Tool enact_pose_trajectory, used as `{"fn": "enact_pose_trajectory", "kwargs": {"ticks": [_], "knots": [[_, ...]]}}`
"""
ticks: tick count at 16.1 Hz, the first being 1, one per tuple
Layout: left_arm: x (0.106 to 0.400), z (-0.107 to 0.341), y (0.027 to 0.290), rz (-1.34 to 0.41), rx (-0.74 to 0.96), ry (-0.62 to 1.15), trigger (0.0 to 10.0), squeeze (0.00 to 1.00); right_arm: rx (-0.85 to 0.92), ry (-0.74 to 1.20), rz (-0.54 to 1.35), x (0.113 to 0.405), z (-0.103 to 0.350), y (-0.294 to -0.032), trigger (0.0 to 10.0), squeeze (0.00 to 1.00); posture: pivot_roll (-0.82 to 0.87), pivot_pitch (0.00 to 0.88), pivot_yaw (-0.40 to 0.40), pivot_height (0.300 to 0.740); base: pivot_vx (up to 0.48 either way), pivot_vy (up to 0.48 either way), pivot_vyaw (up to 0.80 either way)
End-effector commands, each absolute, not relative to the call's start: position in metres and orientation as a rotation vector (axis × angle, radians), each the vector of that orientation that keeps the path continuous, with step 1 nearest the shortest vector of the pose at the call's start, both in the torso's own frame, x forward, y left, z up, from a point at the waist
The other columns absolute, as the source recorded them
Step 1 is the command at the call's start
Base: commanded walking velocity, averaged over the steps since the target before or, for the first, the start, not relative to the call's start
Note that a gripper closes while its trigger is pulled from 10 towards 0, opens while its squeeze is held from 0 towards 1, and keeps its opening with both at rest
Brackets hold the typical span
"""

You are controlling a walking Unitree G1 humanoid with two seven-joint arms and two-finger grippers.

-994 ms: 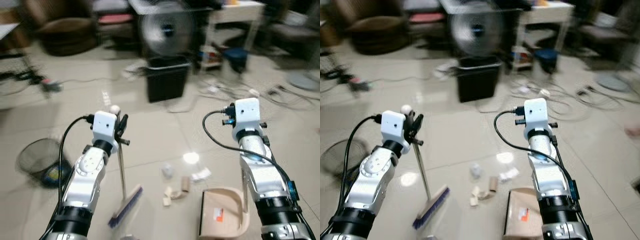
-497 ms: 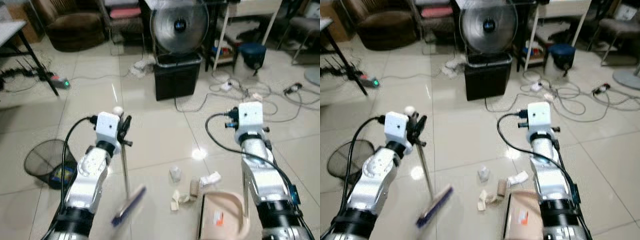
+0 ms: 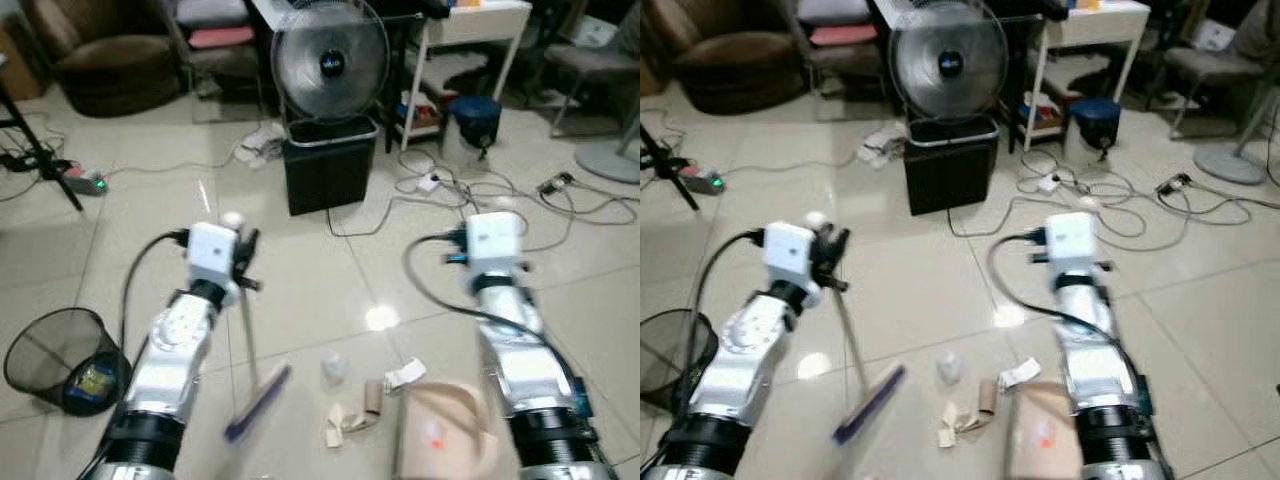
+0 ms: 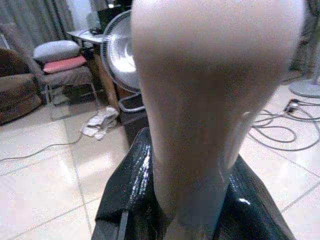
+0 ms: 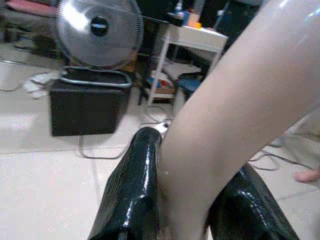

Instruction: Sweep floor

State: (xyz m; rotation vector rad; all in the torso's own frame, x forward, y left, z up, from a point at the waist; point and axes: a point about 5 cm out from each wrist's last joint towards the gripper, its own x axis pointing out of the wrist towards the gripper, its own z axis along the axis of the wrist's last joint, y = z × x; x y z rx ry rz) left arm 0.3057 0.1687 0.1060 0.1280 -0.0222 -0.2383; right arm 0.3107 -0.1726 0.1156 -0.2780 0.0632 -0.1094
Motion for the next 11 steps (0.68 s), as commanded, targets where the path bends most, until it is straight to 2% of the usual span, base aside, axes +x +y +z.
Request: {"fn": "enact_pose_trajectory", "kwargs": {"ticks": [1,7,11], "knots": [[0.306,0.111,0.168,-0.239,0.139,-0.045,10.0,0.00,-0.274,0.034,-0.120,0.313,0.124,-0.177,10.0,0.00,-0.04,0.000,0.045,0.740,0.000,0.000,0.00],[0.308,0.116,0.173,-0.203,0.167,-0.061,10.0,0.00,-0.245,-0.004,-0.139,0.310,0.124,-0.178,10.0,0.00,0.00,0.059,0.044,0.740,0.000,0.000,0.00],[0.314,0.118,0.172,-0.181,0.143,-0.100,10.0,0.00,-0.288,-0.008,-0.127,0.308,0.111,-0.178,10.0,0.00,0.00,0.140,0.085,0.740,0.000,0.000,0.00]]}}
